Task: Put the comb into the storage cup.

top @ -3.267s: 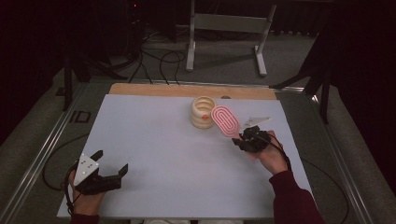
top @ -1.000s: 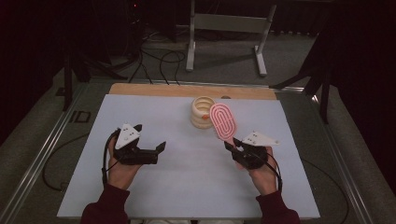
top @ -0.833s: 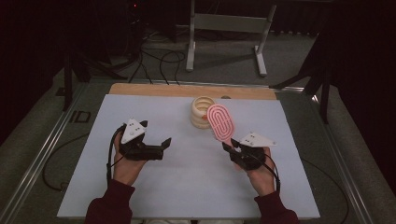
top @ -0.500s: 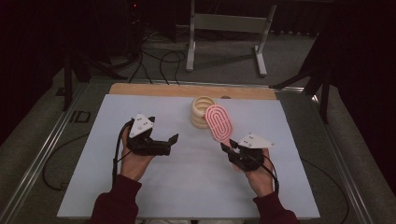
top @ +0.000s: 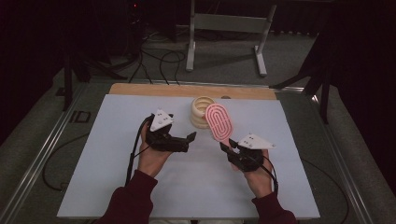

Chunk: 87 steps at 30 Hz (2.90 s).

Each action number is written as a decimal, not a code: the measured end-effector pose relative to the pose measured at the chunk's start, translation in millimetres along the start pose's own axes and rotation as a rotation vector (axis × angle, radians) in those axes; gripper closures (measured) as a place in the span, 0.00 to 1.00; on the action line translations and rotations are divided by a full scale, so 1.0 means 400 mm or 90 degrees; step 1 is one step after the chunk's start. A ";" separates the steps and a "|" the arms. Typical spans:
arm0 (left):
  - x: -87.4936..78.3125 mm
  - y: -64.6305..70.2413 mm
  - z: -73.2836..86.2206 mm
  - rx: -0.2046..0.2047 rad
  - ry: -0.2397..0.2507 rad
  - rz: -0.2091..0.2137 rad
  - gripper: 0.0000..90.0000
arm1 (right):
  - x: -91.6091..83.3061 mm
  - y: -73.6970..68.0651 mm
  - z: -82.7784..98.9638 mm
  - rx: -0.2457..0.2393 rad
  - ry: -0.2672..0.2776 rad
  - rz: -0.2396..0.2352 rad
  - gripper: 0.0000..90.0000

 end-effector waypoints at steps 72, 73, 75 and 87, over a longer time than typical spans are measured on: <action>0.079 0.179 -0.034 -0.113 -0.024 0.158 0.70 | 0.041 -0.068 -0.007 -0.017 0.032 -0.021 0.78; 0.079 0.179 -0.034 -0.113 -0.024 0.158 0.70 | 0.041 -0.068 -0.007 -0.017 0.032 -0.021 0.78; 0.080 0.181 -0.033 -0.114 -0.027 0.159 0.70 | 0.042 -0.065 -0.005 -0.015 0.032 -0.020 0.78; 0.078 0.178 -0.037 -0.103 -0.018 0.147 0.72 | 0.039 -0.057 -0.007 -0.010 0.035 -0.020 0.70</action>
Point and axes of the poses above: each handheld gripper's, and its own axes: x roughly forward along the jaws, z roughly out of its underside, y roughly to its right, the point moved 9 cm from there along x, roughly forward along the jaws, and after that the axes turned 11 degrees about -z, right-handed, at the moved point
